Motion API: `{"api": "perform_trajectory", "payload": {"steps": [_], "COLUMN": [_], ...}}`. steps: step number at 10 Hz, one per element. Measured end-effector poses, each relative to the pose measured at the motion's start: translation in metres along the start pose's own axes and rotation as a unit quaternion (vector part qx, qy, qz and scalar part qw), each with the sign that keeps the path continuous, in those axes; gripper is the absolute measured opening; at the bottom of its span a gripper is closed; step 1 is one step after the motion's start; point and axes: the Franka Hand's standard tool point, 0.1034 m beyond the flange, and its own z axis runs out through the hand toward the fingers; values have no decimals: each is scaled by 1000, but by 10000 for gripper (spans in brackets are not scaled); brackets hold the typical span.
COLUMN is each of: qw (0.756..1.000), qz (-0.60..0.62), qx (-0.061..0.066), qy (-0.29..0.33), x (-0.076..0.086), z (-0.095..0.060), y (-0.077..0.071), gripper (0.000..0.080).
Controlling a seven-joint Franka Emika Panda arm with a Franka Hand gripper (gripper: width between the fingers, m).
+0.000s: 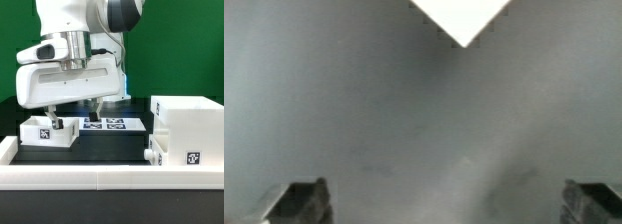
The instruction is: Assemble drawer
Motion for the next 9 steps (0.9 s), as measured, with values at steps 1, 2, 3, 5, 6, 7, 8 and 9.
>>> {"api": "perform_trajectory", "payload": {"steps": [1, 2, 3, 5, 6, 7, 8, 9], "qw": [998, 991, 983, 964, 957, 952, 953, 954], "qz": [62, 134, 183, 266, 290, 305, 304, 301], "qx": [-7, -12, -12, -6, -4, -3, -3, -3], "qy": [5, 4, 1, -2, -1, 0, -1, -1], "x": [-7, -19, -30, -46, -47, -46, -46, -46], "z": [-4, -12, -15, -12, -12, -11, -11, -11], "y": [3, 2, 1, 0, -1, -1, -2, -2], "gripper": [649, 649, 649, 649, 649, 649, 649, 649]}}
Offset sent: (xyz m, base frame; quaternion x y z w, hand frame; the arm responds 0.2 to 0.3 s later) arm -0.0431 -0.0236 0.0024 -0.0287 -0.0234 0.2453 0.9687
